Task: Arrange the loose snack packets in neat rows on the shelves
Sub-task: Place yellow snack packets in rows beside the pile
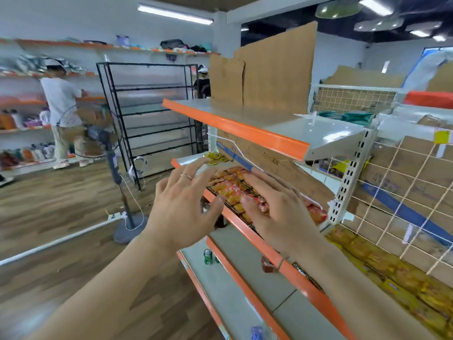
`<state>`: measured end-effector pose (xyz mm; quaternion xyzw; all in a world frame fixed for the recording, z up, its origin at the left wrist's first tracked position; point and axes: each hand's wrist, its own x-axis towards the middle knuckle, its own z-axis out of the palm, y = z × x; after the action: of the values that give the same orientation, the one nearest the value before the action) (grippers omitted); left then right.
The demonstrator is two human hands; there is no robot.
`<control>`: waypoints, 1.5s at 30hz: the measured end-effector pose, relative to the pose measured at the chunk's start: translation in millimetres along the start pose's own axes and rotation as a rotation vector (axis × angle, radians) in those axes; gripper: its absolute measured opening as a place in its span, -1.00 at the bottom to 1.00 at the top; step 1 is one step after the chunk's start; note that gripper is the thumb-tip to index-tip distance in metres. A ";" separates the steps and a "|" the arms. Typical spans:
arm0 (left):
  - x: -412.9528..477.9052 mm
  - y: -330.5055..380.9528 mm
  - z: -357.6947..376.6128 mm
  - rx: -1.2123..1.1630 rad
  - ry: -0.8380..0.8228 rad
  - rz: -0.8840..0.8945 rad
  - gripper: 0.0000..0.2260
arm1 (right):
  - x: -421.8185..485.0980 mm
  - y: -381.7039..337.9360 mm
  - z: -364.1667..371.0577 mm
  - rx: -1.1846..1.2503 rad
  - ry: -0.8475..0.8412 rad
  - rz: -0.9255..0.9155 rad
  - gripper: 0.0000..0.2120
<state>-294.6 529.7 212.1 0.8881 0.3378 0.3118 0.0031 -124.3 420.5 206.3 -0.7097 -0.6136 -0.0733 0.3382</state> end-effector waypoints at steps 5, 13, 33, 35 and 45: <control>20.6 -25.1 7.6 0.000 0.008 -0.076 -0.41 | 41.5 4.6 21.0 0.043 -0.030 -0.035 -0.47; 46.8 -86.3 14.7 -0.043 0.054 -0.112 -0.45 | 102.9 -12.9 66.0 0.045 -0.046 -0.097 -0.45; 153.8 -327.2 -7.6 -0.089 0.072 0.027 -0.42 | 276.4 -132.1 192.3 -0.027 0.079 -0.038 -0.50; 159.7 -343.7 -6.0 -0.090 0.064 0.032 -0.42 | 285.4 -138.8 203.8 -0.012 0.087 -0.027 -0.47; 198.3 -366.2 47.2 -0.182 -0.016 0.086 -0.46 | 306.9 -94.4 245.0 -0.053 0.035 0.103 -0.40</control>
<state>-372.9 941.5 204.3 0.9004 0.2695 0.3338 0.0728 -214.9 814.0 216.1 -0.7476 -0.5682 -0.0844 0.3333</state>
